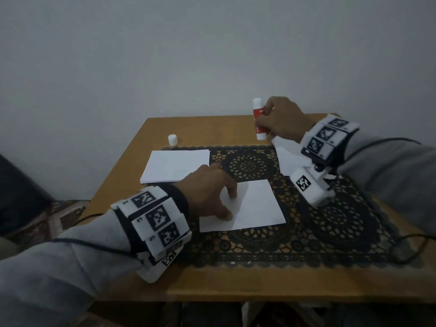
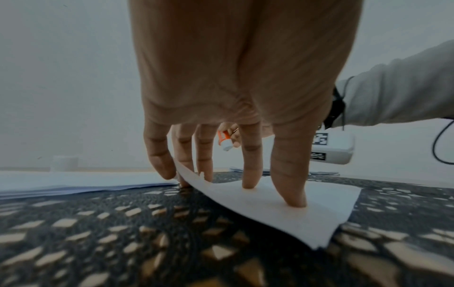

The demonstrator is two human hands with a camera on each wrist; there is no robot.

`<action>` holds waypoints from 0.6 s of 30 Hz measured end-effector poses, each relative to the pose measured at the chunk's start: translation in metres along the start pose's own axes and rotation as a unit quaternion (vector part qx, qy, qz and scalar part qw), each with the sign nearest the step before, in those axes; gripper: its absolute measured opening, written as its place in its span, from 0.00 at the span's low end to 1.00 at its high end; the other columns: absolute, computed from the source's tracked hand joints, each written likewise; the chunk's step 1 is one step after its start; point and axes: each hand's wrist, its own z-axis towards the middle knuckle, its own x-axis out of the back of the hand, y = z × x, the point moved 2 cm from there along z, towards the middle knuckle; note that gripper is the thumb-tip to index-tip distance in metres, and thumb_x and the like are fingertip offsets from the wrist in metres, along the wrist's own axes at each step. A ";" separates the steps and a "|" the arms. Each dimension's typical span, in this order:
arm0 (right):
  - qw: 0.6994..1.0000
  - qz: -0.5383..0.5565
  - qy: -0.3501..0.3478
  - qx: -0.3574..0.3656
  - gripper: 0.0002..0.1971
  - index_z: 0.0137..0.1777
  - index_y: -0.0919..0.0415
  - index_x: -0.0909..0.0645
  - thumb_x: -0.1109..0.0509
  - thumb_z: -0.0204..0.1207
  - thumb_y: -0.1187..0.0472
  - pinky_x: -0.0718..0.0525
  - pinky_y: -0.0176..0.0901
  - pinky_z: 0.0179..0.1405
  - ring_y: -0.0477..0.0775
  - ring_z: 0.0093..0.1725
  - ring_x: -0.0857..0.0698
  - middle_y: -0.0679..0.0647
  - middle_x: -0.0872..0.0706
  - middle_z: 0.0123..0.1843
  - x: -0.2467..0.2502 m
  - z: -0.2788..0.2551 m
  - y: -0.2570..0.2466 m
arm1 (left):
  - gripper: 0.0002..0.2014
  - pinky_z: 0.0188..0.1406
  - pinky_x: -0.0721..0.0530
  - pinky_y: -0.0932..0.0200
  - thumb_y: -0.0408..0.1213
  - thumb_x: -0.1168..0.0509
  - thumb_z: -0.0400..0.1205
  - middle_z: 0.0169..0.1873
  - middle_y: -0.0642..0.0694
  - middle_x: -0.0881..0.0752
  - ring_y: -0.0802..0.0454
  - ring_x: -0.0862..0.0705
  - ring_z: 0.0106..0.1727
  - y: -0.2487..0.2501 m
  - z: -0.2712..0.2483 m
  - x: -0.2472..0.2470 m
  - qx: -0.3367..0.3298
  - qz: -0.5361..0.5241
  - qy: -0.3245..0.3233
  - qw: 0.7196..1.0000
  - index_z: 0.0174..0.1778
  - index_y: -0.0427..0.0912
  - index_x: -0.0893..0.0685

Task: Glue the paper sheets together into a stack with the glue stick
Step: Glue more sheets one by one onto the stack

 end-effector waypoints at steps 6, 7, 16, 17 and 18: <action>0.997 -0.081 -0.004 -0.006 0.13 0.50 0.63 0.19 0.21 0.69 0.62 0.15 0.45 0.43 0.56 0.44 0.14 0.60 0.13 0.51 -0.019 0.034 0.011 | 0.23 0.59 0.24 0.54 0.53 0.24 0.70 0.56 0.53 0.27 0.51 0.29 0.58 0.000 0.002 0.000 -0.015 0.019 0.002 1.000 0.61 0.56 0.18; 0.995 -0.097 -0.009 -0.008 0.13 0.50 0.64 0.18 0.21 0.69 0.61 0.15 0.48 0.45 0.58 0.47 0.14 0.60 0.13 0.51 -0.022 0.038 0.013 | 0.23 0.58 0.24 0.54 0.54 0.24 0.71 0.56 0.53 0.27 0.51 0.29 0.58 -0.001 0.002 0.000 -0.017 0.021 0.001 1.000 0.61 0.56 0.18; 0.987 -0.160 -0.018 -0.015 0.18 0.53 0.62 0.21 0.21 0.68 0.56 0.27 0.45 0.45 0.56 0.48 0.21 0.58 0.18 0.52 -0.034 0.051 0.031 | 0.23 0.53 0.25 0.57 0.54 0.25 0.71 0.52 0.54 0.29 0.52 0.29 0.56 -0.002 0.004 -0.002 -0.023 0.025 0.004 0.999 0.61 0.56 0.18; 0.987 -0.159 -0.021 -0.014 0.18 0.52 0.62 0.22 0.20 0.68 0.57 0.27 0.45 0.45 0.56 0.48 0.21 0.58 0.17 0.54 -0.034 0.050 0.032 | 0.23 0.53 0.25 0.57 0.54 0.24 0.71 0.52 0.54 0.29 0.52 0.29 0.56 -0.002 0.004 -0.002 -0.022 0.023 0.004 0.999 0.61 0.56 0.18; 0.988 -0.155 -0.023 -0.014 0.19 0.53 0.61 0.22 0.20 0.68 0.57 0.27 0.45 0.45 0.56 0.48 0.21 0.59 0.16 0.55 -0.033 0.049 0.031 | 0.23 0.55 0.24 0.56 0.53 0.24 0.71 0.53 0.54 0.28 0.52 0.29 0.57 -0.002 0.004 -0.002 -0.022 0.021 0.004 1.000 0.61 0.56 0.18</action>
